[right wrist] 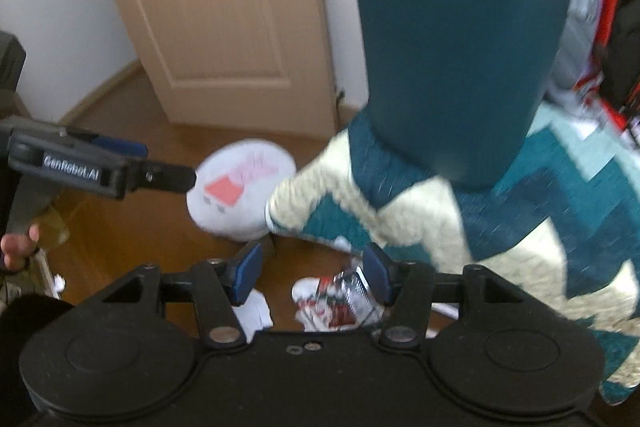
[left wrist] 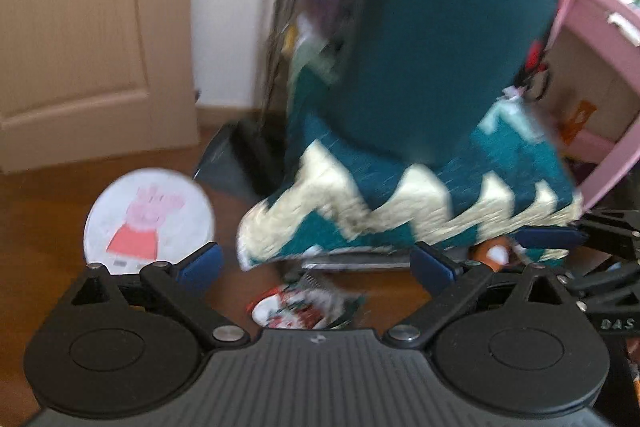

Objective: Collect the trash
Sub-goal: 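Move both grippers back down toward the tissues on the floor, then grasp a white tissue with the left gripper while the right grasps another tissue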

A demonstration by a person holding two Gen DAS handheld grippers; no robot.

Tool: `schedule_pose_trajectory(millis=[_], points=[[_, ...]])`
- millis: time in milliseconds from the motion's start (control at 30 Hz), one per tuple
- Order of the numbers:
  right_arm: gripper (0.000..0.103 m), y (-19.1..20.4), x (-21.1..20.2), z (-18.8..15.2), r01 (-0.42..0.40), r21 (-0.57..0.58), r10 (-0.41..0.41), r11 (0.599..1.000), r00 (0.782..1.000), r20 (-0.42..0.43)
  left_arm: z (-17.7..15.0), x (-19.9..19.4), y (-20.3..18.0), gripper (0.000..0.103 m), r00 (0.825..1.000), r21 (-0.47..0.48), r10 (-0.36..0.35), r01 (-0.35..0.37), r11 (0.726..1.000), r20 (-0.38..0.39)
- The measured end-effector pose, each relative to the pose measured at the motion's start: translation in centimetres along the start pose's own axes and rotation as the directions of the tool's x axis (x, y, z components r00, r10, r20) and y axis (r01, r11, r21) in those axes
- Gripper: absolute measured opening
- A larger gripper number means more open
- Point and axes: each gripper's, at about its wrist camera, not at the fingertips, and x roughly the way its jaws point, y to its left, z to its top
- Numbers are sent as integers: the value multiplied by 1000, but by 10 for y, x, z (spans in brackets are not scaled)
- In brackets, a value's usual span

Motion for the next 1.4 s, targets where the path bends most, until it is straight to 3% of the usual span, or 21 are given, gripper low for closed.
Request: schedule_pose_trajectory(millis=[133, 267, 533, 700, 867, 967, 1100, 1267, 1333, 1400], points=[[55, -2, 54, -20, -20, 3, 20, 1000, 995, -93, -18, 52, 29, 101, 995, 9, 51, -51, 999, -89], [55, -3, 110, -42, -34, 8, 35, 999, 979, -201, -39, 106, 58, 101, 978, 6, 72, -72, 997, -194], [55, -8, 214, -84, -52, 22, 57, 998, 926, -374, -92, 207, 99, 101, 920, 14, 92, -93, 996, -380], [55, -13, 264, -114, -61, 9, 58, 998, 881, -470, -133, 267, 114, 101, 873, 42, 93, -83, 996, -478], [55, -16, 314, -149, -69, -6, 53, 998, 824, -564, -172, 317, 131, 100, 825, -45, 57, -100, 994, -563], [55, -16, 339, -166, -77, -23, 47, 997, 791, -610, -192, 338, 140, 100, 799, -80, 68, -144, 986, -597], [55, -13, 364, -181, -98, -30, 56, 995, 766, -641, -214, 364, 157, 99, 772, -152, 72, -214, 965, -632], [55, -9, 390, -195, -115, -36, 61, 993, 739, -671, -233, 388, 178, 88, 738, -241, 49, -282, 929, -673], [53, -7, 398, -200, -105, -44, 48, 993, 737, -674, -239, 394, 179, 75, 725, -247, 42, -288, 925, -687], [53, -6, 404, -203, -85, -51, 28, 995, 734, -678, -241, 394, 176, 75, 727, -225, 67, -296, 928, -683]])
